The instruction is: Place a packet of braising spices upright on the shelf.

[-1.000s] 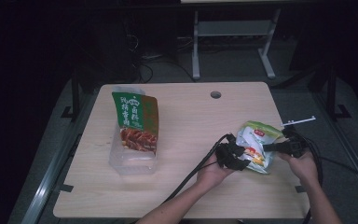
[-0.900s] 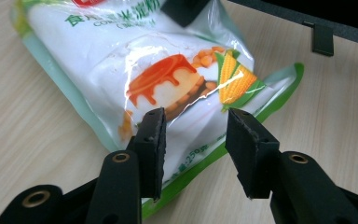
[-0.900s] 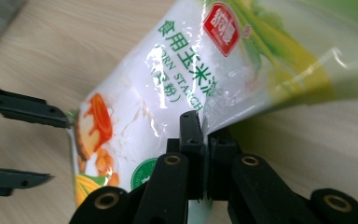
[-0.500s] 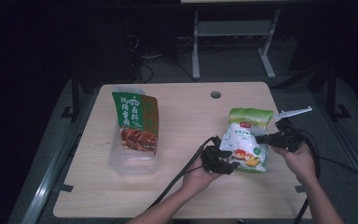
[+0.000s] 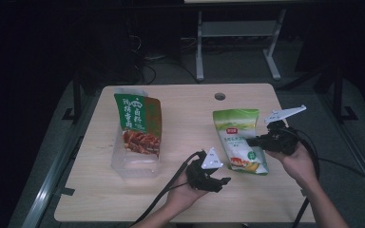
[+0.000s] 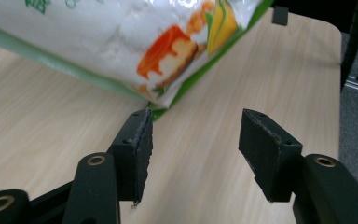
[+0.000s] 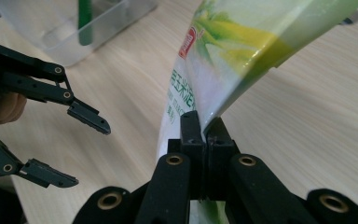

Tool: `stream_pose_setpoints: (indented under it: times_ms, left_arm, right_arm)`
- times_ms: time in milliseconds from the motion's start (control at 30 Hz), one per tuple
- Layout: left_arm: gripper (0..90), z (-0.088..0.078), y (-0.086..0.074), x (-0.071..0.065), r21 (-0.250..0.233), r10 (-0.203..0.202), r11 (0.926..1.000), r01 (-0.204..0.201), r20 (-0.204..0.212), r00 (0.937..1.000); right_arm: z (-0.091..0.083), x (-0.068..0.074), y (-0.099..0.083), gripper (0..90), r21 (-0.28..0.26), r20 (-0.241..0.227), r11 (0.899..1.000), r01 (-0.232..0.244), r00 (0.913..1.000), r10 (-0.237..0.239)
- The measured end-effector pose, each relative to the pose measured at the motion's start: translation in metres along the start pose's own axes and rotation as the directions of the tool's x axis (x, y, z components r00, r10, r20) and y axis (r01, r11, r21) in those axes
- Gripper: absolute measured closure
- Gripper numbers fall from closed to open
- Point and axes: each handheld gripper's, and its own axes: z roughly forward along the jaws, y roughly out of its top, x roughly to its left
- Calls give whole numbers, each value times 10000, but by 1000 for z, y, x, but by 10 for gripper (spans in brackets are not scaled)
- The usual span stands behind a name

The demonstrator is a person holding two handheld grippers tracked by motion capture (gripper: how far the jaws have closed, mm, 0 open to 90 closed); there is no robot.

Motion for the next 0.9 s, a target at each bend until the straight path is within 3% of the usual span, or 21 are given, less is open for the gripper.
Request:
stream_pose_setpoints:
  times_ms: [233, 500, 900]
  left_arm:
    - [392, -21, -20, -4, -308, -115, 9995, 114, -27, 9999]
    - [355, -41, -40, -18, -303, 275, 9992, -269, 178, 9995]
    - [343, -50, -59, -33, -254, 471, 9986, -459, 489, 9977]
  right_arm:
    - [7, 19, 16, 890, 48, -158, 9977, 670, 9976, -669]
    - [17, 36, 39, 890, -193, -800, 9947, 1012, 9915, -1025]
    - [19, 72, 75, 890, -605, -1416, 9775, 2019, 9677, -2086]
